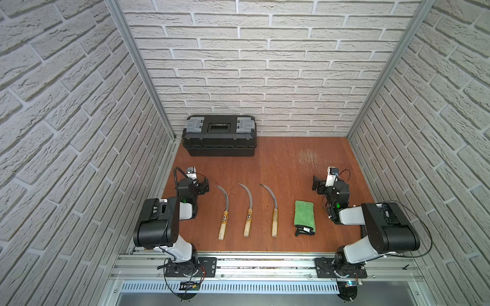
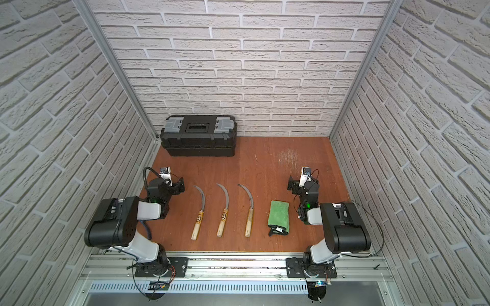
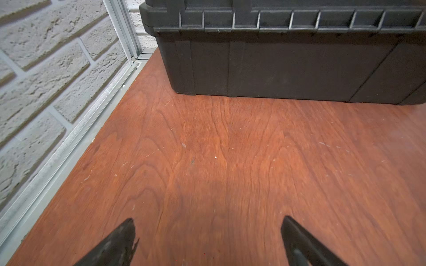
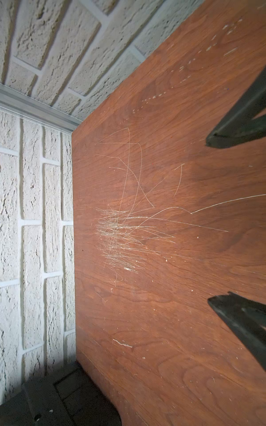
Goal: Wipe small sickles with rags
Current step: Pick up the rag from the center of the board.
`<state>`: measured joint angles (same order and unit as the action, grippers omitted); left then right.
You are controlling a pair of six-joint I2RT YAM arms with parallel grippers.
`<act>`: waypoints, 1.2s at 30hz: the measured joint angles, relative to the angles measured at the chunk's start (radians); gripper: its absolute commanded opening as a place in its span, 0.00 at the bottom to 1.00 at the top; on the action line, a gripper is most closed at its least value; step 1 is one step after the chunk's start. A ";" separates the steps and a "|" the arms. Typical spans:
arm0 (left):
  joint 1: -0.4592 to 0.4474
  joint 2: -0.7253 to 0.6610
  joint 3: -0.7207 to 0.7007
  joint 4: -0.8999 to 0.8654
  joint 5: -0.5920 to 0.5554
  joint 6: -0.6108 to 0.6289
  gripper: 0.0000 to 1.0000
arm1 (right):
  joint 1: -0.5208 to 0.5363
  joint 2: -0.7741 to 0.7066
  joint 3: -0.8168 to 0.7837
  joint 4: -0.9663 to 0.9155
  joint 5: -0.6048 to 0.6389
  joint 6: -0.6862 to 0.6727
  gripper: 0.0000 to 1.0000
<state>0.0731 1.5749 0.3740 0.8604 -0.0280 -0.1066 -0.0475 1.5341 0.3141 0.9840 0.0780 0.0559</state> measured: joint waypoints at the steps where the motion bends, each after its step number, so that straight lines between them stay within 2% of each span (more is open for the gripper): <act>1: 0.000 0.000 0.000 0.000 0.000 0.000 0.98 | 0.000 0.000 0.000 0.000 0.000 0.000 1.00; 26: 0.000 -0.005 0.000 -0.003 -0.015 -0.003 0.98 | 0.000 -0.013 -0.006 -0.002 0.016 0.001 1.00; 29: 0.000 -0.068 0.003 -0.074 -0.080 -0.029 0.98 | 0.000 -0.112 -0.043 -0.035 0.050 0.016 1.00; 31: 0.000 -0.157 0.034 -0.205 -0.143 -0.075 0.98 | 0.001 -0.231 -0.067 -0.093 0.089 0.049 1.00; 33: 0.001 -0.249 0.098 -0.345 -0.218 -0.150 0.98 | -0.001 -0.378 -0.056 -0.228 0.119 0.099 1.00; 36: 0.006 -0.341 0.164 -0.466 -0.278 -0.249 0.98 | -0.002 -0.537 0.037 -0.474 0.123 0.149 1.00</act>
<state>0.0792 1.2335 0.5377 0.3946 -0.3061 -0.3557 -0.0498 0.9974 0.3515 0.5102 0.2012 0.2050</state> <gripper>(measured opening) 0.982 0.998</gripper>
